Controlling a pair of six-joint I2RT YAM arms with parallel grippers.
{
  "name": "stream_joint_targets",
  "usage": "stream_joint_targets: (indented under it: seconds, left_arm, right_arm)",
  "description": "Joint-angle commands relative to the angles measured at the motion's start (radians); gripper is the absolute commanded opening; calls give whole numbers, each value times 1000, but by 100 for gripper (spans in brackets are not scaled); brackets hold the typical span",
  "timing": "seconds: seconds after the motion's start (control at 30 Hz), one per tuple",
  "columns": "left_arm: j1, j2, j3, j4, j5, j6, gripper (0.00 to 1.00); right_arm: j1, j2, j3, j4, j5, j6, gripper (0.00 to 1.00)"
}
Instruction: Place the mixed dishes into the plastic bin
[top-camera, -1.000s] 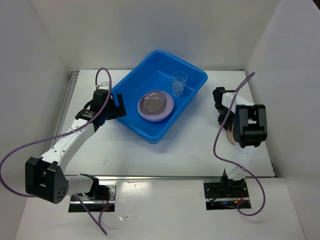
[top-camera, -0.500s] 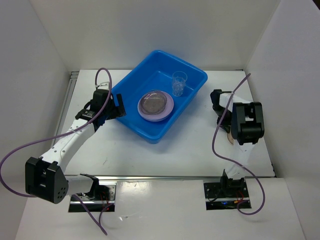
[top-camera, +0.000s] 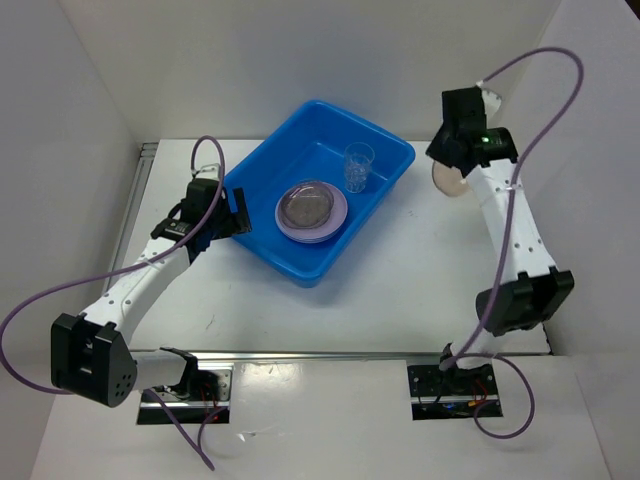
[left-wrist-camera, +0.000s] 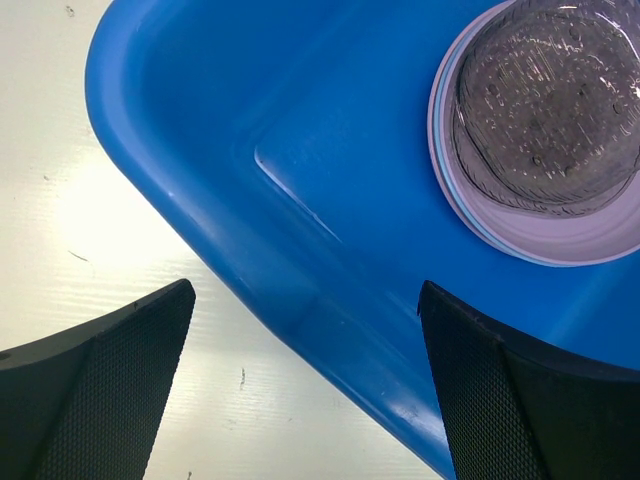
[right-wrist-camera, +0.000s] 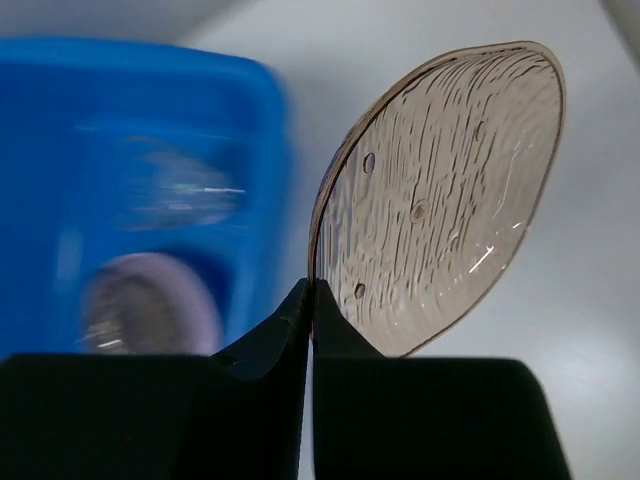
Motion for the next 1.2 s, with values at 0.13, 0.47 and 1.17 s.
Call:
stream_joint_targets:
  seconds: [0.13,0.47,1.17]
  left_arm:
    - [-4,14,-16,37,-29,18,100]
    - [-4,-15,-16,4,-50,8,100]
    - [-4,-64,-26,-47,-87,18,100]
  right_arm:
    - [211,47,246,162,-464,-16,1]
    - [436,480,659,0,-405,-150,1]
    - [547,741,862,-145,-362,-207,56]
